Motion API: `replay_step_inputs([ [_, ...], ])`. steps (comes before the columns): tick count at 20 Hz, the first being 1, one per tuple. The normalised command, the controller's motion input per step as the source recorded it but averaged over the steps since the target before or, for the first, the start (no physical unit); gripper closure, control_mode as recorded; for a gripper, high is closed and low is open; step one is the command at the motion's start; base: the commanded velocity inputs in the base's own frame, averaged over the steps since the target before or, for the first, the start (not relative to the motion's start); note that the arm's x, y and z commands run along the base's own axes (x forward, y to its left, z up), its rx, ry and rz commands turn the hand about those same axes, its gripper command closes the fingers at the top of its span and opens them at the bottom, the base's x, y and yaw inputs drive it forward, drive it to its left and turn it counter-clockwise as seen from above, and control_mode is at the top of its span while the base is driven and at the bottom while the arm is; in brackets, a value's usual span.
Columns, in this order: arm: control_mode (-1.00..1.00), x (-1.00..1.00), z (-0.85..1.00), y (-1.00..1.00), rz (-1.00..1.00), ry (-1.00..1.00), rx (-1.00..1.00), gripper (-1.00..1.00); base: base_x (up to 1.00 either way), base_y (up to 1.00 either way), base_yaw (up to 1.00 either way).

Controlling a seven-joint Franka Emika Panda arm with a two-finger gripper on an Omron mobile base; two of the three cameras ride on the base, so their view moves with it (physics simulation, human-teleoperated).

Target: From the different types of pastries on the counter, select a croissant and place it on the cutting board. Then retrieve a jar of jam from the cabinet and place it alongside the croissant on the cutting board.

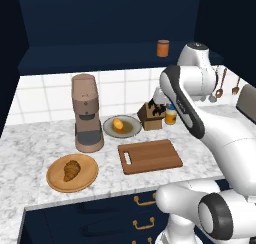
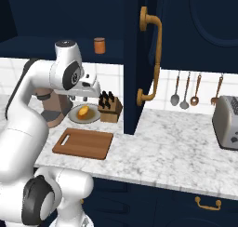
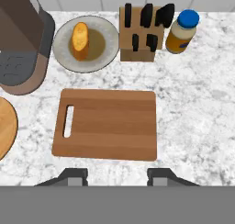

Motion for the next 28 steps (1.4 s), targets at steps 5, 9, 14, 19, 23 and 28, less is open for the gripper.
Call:
replay_step_inputs([
  [5, -1.0, 0.24, 0.24, 0.0, -0.03, -0.08, 0.0, -1.0, 0.0, 0.0, 0.0],
  [9, -1.0, 0.34, 0.38, 0.0, -0.05, -0.09, 0.0, -1.0, 0.0, 0.0, 0.0],
  [14, -1.0, 0.03, 0.53, 0.0, -0.06, -0.15, 0.0, -1.0, 0.0, 0.0, 0.0],
  [19, -1.0, 0.0, 0.44, 0.0, -0.05, -0.2, 0.0, -1.0, 0.0, 0.0, 0.0],
  [23, -1.0, 0.01, 0.29, 0.0, 0.0, -0.22, -0.01, -1.0, 0.0, 0.0, 0.0],
  [28, -1.0, 0.17, 0.2, 0.0, 0.0, -0.12, 0.0, -1.0, 0.0, 0.0, 0.0],
])
